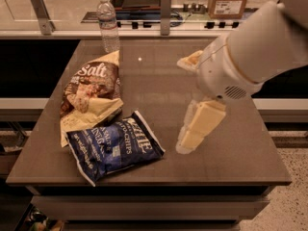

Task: Move blue chip bag near water bottle

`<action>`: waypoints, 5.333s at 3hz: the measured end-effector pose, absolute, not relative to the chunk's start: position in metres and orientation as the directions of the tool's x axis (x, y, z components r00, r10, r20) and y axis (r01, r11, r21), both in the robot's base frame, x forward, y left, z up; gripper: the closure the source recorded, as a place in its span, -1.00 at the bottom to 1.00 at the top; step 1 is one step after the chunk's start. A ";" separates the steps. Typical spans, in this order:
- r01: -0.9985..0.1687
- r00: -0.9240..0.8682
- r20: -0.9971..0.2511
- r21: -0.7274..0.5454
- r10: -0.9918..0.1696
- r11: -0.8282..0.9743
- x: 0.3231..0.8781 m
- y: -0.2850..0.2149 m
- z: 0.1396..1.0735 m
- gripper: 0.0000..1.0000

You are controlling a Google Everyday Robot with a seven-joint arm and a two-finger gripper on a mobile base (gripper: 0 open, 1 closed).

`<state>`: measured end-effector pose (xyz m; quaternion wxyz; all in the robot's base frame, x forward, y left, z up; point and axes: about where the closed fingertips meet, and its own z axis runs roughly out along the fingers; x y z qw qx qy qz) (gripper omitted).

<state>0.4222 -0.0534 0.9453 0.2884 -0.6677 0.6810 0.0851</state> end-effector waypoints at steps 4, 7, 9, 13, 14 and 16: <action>-0.968 0.130 -0.374 -0.250 -0.918 -0.035 0.422 -0.001 0.903 -1.00; -0.985 0.129 -0.409 -0.156 -0.904 -0.070 0.421 0.026 0.861 -1.00; -0.983 0.178 -0.471 -0.134 -0.864 -0.129 0.396 0.049 0.859 -1.00; -0.983 0.180 -0.499 -0.127 -0.847 -0.134 0.393 0.080 0.837 -0.20; -0.982 0.184 -0.498 -0.130 -0.847 -0.137 0.392 0.082 0.837 0.43; -0.981 0.189 -0.496 -0.134 -0.848 -0.140 0.391 0.083 0.839 1.00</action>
Offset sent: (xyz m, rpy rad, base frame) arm 0.0048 0.0502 -0.0510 -0.2038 0.0216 0.0367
